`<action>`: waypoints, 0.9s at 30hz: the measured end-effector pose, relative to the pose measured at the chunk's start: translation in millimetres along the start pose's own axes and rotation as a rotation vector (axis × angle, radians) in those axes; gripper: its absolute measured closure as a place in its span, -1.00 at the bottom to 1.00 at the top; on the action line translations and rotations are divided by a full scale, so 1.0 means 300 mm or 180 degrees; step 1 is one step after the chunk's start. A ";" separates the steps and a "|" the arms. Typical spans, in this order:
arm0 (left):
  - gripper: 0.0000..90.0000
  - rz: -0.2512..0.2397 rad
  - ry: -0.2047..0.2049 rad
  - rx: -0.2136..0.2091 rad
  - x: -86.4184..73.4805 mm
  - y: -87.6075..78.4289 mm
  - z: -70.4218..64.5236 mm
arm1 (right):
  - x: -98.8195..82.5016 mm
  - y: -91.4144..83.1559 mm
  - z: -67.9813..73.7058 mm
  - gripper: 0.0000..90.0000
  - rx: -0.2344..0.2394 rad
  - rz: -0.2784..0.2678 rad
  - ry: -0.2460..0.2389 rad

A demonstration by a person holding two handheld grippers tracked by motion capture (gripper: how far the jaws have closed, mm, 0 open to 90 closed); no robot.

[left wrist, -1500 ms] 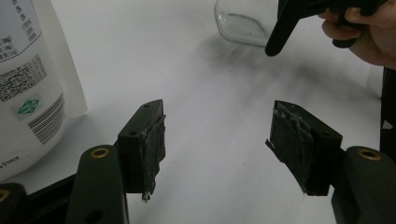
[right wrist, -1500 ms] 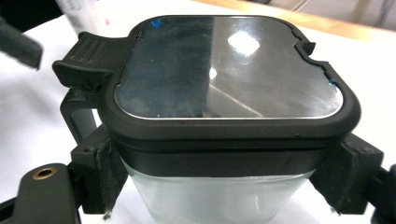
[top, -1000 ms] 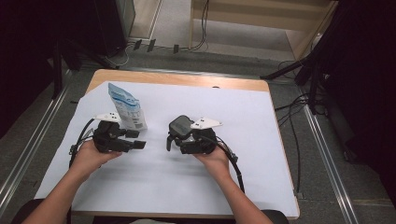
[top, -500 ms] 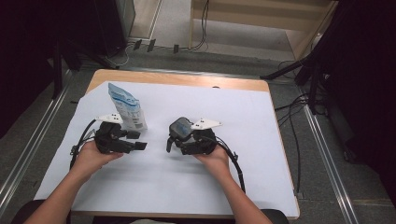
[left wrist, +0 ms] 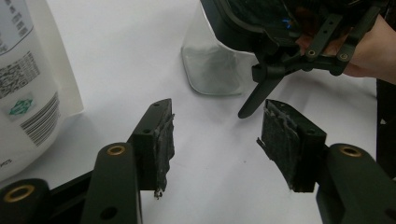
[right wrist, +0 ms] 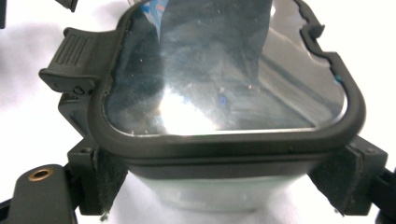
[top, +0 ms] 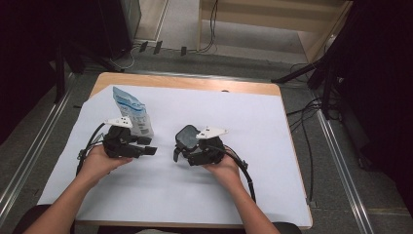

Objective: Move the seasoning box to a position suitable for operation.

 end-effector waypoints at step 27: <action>0.99 0.0248 0.0253 -0.0068 0.061 0.070 -0.083 | -0.031 -0.269 -0.014 0.14 -0.0129 -0.0352 0.0430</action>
Point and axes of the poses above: each handheld gripper's, and its own axes: y roughly forward along the jaws, x roughly out of its top, z roughly to its left, the point moved 7 cm from there along y, roughly forward along the jaws, and after that the axes turned 12 degrees about -y, right-handed, at the moved point
